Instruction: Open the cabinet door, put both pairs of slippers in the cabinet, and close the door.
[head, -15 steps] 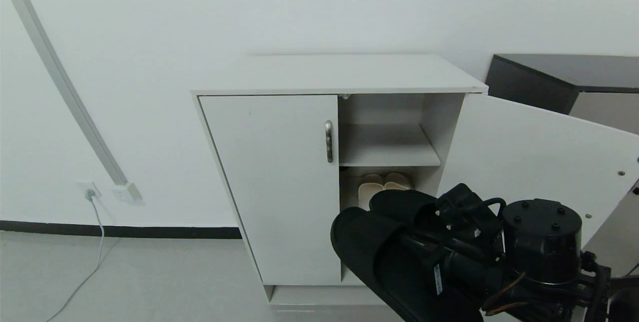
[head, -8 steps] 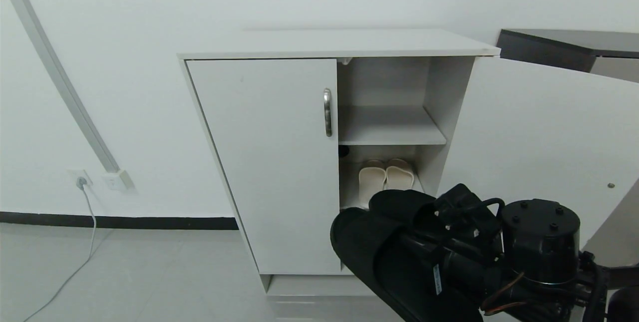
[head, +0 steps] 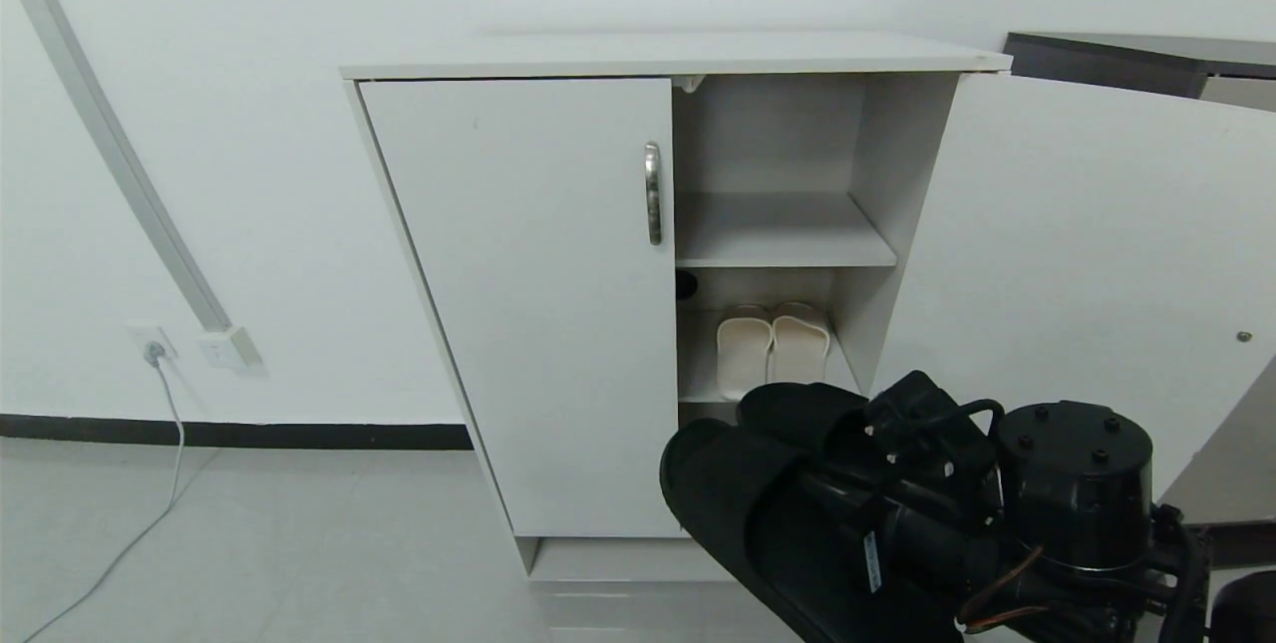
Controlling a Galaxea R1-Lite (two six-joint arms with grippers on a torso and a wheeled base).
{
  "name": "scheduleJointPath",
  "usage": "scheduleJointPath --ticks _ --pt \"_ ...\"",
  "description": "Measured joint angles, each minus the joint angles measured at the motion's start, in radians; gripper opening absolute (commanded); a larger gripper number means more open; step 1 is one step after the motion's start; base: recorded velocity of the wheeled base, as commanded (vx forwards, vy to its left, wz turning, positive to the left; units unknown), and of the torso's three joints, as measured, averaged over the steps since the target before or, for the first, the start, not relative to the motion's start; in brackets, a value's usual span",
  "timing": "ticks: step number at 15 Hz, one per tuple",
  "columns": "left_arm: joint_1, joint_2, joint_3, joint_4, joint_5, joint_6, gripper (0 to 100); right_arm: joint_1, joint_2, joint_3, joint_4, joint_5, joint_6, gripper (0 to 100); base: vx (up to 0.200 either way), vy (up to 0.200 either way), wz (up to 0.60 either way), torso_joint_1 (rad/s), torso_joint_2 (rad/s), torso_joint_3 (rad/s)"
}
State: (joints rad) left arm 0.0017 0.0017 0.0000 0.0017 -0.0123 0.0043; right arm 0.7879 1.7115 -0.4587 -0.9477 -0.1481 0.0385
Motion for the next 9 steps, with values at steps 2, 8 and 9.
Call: scheduleJointPath --ticks 2,8,9 --pt "0.0 0.0 0.0 0.0 0.0 0.0 0 0.0 -0.001 0.002 -0.001 -0.005 -0.004 0 0.0 0.0 0.0 0.0 0.0 0.0" --pt "0.0 0.0 0.0 0.0 0.0 0.001 0 0.042 0.083 -0.239 0.153 -0.393 0.089 0 0.0 0.0 0.0 0.0 0.0 0.0" --pt "0.0 0.0 0.0 0.0 0.0 0.001 0 0.061 0.106 -0.31 0.258 -0.455 0.14 0 0.0 0.0 0.0 0.0 0.0 0.0"
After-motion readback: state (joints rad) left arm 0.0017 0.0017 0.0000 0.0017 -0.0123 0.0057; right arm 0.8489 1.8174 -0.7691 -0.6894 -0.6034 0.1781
